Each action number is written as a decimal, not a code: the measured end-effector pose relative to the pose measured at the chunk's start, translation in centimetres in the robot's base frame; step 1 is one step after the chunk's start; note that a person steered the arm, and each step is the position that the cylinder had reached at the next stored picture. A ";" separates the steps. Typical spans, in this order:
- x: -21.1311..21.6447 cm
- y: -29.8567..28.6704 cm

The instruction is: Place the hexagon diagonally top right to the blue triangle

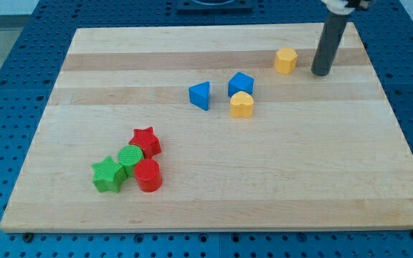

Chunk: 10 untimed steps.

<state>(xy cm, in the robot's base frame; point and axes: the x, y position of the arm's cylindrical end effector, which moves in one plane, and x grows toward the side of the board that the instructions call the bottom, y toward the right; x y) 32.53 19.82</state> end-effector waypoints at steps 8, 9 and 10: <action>-3.5 -13.7; -3.5 -13.5; -3.2 -13.5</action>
<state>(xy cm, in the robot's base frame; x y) 29.32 6.31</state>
